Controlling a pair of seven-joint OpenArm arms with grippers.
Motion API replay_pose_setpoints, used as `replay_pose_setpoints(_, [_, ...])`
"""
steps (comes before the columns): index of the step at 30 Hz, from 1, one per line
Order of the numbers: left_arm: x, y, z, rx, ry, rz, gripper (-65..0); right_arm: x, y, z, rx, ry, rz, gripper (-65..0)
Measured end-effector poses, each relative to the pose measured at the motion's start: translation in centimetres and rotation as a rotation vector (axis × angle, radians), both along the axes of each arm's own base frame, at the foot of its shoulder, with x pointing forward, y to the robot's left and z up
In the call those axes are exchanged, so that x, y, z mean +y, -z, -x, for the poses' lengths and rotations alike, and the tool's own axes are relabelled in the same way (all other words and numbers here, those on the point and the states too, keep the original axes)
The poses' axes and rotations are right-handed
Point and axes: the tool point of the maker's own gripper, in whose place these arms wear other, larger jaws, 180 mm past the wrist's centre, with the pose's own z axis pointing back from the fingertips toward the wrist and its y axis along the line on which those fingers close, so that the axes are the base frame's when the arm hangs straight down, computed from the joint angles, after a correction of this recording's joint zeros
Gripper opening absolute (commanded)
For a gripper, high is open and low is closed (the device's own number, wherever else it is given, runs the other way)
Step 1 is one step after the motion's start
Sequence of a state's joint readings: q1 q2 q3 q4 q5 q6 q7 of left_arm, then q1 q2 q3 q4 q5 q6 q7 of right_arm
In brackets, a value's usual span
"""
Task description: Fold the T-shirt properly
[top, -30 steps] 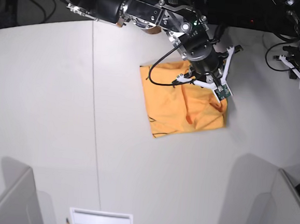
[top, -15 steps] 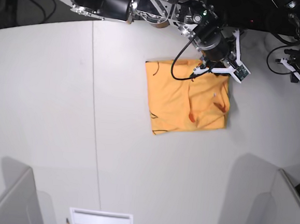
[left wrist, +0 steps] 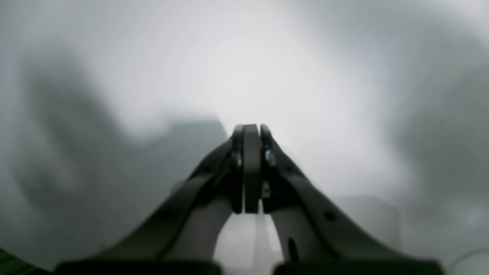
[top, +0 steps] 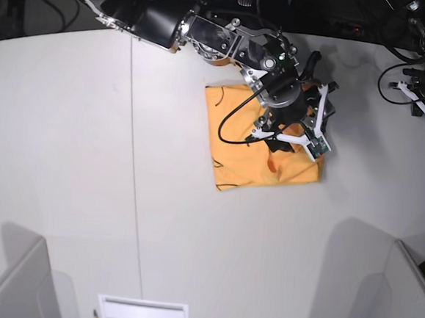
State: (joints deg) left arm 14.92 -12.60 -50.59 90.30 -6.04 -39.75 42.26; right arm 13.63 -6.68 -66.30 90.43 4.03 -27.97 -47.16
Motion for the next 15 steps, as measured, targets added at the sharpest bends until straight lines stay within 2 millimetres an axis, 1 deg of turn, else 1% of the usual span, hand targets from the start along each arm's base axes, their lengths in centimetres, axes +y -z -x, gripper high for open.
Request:
replay_pose_setpoints(2, [0.0,0.0,0.0,0.001,0.000,0.001,-65.0,-0.3,0.8,-0.4,0.008,0.004,0.027,-30.2])
replay_pose_setpoints(5, [0.0,0.0,0.0,0.000,0.000,0.001,-65.0,-0.3,0.2,-2.0,-0.052,0.023,0.013,-30.2])
replay_pose_setpoints(8, [0.0,0.0,0.1,0.002,0.000,0.001,-65.0,-0.5,0.8,-2.2,-0.046,0.027,0.026,-30.2])
replay_pose_setpoints(11, [0.0,0.0,0.1,0.001,0.000,0.001,-65.0,-0.4,0.7,-2.5,-0.064,0.027,0.020,-30.3])
replay_pose_setpoints(15, [0.0,0.5,1.0,0.027,-0.001,0.001,-65.0,-0.5,1.3,-2.8,-0.079,0.027,0.030,-30.3])
